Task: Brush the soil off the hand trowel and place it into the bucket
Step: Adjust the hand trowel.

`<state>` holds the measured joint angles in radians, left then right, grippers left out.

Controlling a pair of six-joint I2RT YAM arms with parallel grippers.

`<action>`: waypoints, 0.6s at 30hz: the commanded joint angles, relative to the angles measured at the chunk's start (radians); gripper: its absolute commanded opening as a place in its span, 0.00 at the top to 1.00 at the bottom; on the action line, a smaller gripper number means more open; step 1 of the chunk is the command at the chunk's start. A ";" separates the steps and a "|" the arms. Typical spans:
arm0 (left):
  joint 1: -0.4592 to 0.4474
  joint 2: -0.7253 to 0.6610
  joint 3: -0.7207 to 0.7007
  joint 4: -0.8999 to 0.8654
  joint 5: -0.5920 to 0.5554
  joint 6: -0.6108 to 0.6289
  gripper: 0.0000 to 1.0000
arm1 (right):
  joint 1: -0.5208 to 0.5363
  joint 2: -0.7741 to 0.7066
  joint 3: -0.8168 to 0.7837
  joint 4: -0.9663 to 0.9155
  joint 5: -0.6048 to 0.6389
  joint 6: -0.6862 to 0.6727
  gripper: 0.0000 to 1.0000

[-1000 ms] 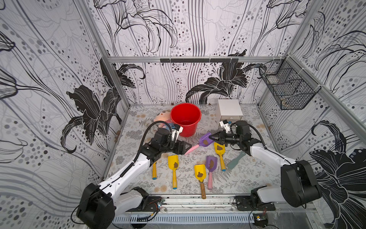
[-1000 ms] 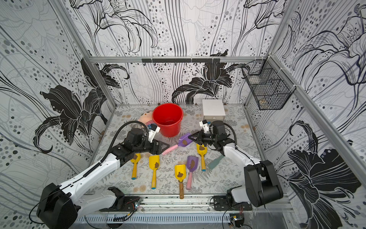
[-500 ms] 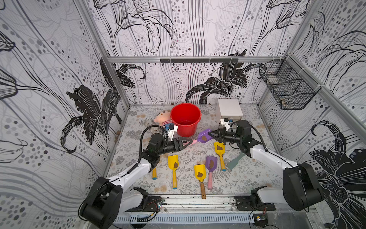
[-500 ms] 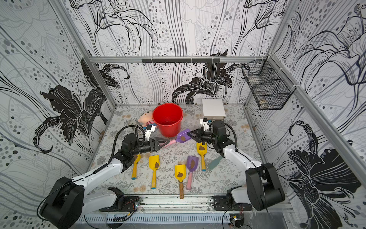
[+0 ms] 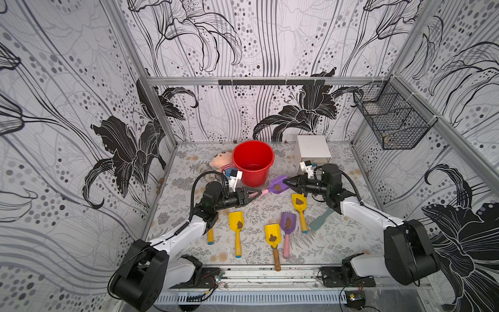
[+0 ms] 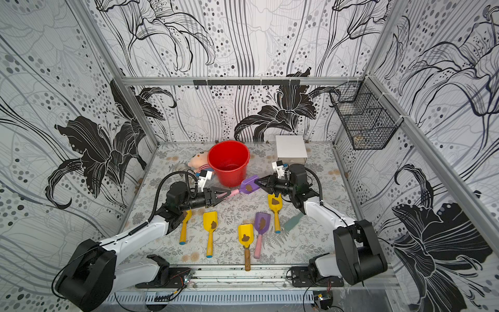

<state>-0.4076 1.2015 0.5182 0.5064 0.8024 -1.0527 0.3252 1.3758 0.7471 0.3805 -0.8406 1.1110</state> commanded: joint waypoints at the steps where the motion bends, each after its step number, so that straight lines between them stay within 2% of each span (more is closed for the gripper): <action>1: -0.002 -0.005 -0.005 -0.011 -0.018 0.014 0.49 | 0.005 0.011 -0.011 0.034 -0.002 0.003 1.00; 3: -0.002 -0.014 -0.002 -0.041 -0.022 0.035 0.47 | 0.005 0.012 -0.008 0.021 -0.008 -0.010 1.00; 5: -0.002 -0.030 0.019 -0.126 -0.022 0.105 0.43 | 0.003 0.011 0.009 -0.018 -0.018 -0.041 1.00; 8: -0.025 -0.064 0.112 -0.443 -0.096 0.370 0.36 | 0.003 0.006 0.037 -0.107 -0.023 -0.087 1.00; 11: -0.120 -0.098 0.197 -0.686 -0.285 0.625 0.28 | 0.003 0.022 0.050 -0.131 -0.040 -0.080 1.00; 15: -0.236 -0.133 0.208 -0.726 -0.460 0.850 0.20 | 0.007 0.056 0.069 -0.163 -0.080 -0.079 1.00; 18: -0.271 -0.137 0.173 -0.672 -0.510 0.963 0.21 | 0.015 0.077 0.084 -0.176 -0.105 -0.082 1.00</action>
<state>-0.6544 1.0710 0.7059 -0.1539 0.4091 -0.3141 0.3264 1.4273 0.7986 0.2405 -0.9089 1.0534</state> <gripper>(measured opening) 0.796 0.103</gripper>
